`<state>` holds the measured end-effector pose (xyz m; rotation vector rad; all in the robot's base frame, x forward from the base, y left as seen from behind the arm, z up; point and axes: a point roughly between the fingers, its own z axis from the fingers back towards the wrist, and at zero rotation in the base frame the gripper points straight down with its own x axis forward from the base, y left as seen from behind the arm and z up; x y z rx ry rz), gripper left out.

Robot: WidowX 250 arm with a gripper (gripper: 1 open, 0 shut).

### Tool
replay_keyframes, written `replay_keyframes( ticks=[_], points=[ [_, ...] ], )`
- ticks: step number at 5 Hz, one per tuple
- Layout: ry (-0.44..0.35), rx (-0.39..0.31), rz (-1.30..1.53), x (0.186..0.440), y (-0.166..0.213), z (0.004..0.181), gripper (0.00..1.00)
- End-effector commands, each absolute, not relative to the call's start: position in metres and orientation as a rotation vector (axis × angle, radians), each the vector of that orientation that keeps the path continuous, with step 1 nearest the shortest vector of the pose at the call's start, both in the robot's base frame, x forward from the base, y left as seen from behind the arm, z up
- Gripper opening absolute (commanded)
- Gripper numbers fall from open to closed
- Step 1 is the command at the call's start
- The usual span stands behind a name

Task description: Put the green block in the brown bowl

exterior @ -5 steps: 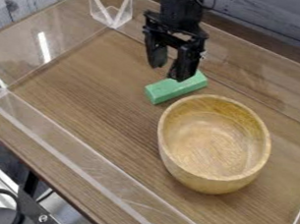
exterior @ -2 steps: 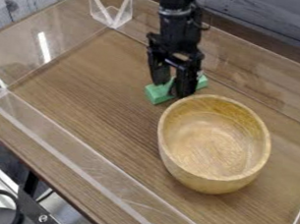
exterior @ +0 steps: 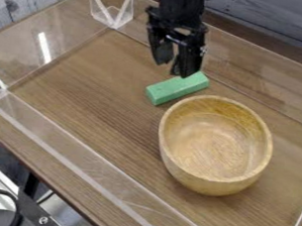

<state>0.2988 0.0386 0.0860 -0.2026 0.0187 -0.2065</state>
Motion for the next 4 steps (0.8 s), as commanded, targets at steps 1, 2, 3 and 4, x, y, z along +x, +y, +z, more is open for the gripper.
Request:
replay_keyframes(
  ticks=[1, 2, 3, 4],
  points=[
    [-0.021, -0.184, -0.211, 0.314, 0.048, 0.092, 1.00],
    [-0.002, -0.169, -0.190, 0.319, 0.052, 0.080, 1.00],
    [0.017, -0.157, -0.176, 0.325, 0.055, 0.069, 1.00],
    [0.046, -0.169, -0.137, 0.325, 0.057, 0.059, 1.00]
  ],
)
